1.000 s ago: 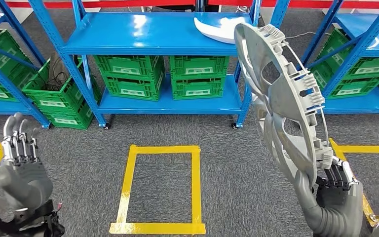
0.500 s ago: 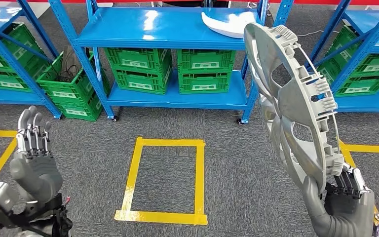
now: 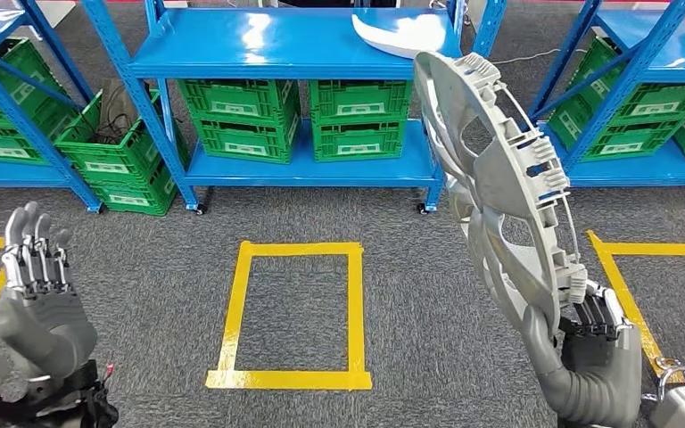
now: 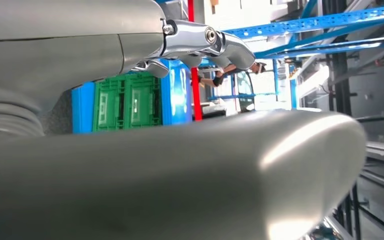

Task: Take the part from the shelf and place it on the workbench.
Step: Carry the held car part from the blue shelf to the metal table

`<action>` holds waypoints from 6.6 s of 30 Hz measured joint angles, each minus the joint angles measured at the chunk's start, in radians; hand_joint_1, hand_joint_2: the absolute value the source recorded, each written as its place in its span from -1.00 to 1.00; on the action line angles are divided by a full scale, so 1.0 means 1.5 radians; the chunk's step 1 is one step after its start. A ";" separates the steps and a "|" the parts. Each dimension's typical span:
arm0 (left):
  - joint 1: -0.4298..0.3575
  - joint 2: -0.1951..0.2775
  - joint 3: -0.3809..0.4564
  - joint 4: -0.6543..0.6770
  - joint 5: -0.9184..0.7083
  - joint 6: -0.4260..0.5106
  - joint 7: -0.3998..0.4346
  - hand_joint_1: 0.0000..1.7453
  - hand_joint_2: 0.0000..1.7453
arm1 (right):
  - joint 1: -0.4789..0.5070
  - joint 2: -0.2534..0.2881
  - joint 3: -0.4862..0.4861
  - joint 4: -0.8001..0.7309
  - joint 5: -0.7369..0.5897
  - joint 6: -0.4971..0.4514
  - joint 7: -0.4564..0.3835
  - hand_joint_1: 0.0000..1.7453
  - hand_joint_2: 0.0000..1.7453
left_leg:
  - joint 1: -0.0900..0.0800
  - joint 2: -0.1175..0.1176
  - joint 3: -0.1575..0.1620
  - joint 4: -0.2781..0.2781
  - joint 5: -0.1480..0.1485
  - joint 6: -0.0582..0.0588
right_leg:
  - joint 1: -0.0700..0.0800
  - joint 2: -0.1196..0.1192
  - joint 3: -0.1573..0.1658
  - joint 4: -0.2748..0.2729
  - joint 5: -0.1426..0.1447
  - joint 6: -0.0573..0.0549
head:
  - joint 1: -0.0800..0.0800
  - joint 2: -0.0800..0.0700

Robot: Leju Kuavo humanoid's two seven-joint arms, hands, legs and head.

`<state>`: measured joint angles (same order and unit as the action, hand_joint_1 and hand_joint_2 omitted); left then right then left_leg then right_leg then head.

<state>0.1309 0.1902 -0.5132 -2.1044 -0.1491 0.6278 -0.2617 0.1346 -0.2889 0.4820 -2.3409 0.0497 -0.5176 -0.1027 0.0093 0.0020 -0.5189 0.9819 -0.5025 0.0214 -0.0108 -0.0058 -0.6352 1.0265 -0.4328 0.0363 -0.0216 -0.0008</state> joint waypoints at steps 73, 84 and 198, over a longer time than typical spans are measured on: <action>0.009 0.023 0.019 -0.041 -0.041 -0.014 0.071 -1.00 -1.00 | -0.014 0.028 0.046 0.057 -0.007 -0.039 0.000 1.00 1.00 | -0.001 0.000 -0.047 0.016 0.035 -0.002 | 0.001 0.001 0.063 -0.004 -0.049 -0.004 | 0.030 0.000; 0.010 0.028 0.021 -0.051 -0.045 -0.017 0.080 -1.00 -1.00 | -0.011 0.028 0.049 0.059 -0.013 -0.042 -0.002 1.00 1.00 | -0.001 0.000 -0.061 0.011 0.034 0.008 | 0.002 0.002 0.061 -0.016 -0.039 -0.010 | 0.013 0.000; -0.043 0.062 0.283 0.034 0.051 -0.116 0.119 -1.00 -1.00 | -0.336 -0.013 -0.022 0.286 -0.050 0.108 0.249 1.00 1.00 | 0.008 -0.103 -0.089 0.029 0.061 -0.008 | 0.006 0.052 0.031 0.006 -0.026 -0.028 | 0.028 0.000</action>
<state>0.0666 0.2835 -0.0881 -2.0542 -0.0721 0.4543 -0.0835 -0.3701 -0.3081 0.4496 -1.9113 -0.0249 -0.3551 0.2712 0.0216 -0.1529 -0.6527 1.0261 -0.4111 0.0089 -0.0012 0.0719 -0.5892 1.0356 -0.4725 -0.0063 0.0203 -0.0008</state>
